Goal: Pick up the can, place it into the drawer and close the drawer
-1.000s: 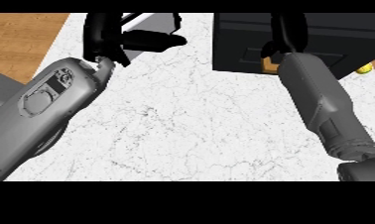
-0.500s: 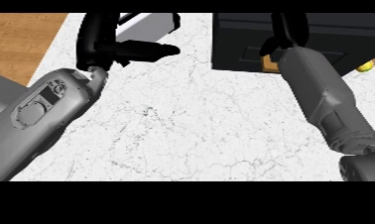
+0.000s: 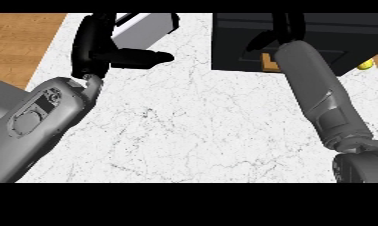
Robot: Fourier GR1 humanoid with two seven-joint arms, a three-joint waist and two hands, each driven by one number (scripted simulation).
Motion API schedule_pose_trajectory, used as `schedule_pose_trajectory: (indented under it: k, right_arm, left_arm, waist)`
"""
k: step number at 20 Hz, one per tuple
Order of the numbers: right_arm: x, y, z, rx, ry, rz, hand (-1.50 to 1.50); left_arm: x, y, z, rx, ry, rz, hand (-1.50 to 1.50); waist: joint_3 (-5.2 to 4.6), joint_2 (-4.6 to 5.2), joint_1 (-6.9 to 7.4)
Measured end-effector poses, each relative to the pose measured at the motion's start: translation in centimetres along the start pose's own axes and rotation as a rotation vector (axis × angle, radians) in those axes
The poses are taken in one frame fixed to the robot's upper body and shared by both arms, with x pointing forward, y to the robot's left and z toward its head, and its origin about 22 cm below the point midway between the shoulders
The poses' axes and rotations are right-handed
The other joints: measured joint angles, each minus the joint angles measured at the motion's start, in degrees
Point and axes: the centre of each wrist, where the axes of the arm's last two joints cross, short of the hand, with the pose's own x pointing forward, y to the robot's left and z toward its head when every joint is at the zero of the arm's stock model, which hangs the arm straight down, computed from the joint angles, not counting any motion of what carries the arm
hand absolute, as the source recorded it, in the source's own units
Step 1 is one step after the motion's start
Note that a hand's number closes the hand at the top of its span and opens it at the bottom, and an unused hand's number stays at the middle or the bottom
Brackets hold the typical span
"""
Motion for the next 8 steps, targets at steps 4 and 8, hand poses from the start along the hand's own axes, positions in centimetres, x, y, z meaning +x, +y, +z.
schedule_pose_trajectory:
  k: [4, 8]
  right_arm:
    - [1.3, 0.7, -0.1, -0.02, 0.044, -0.198, -1.5]
    - [2.0, 1.0, -0.4, -0.04, 0.078, -0.339, -1.5]
  left_arm:
    - [-0.7, 0.2, 0.5, 0.01, 0.008, 0.0, -1.5]
    - [-1.3, 0.7, 1.0, 0.022, 0.013, -0.004, -1.5]
  waist:
    - [-0.01, -0.43, -0.52]
    - [-0.09, -0.57, -0.8]
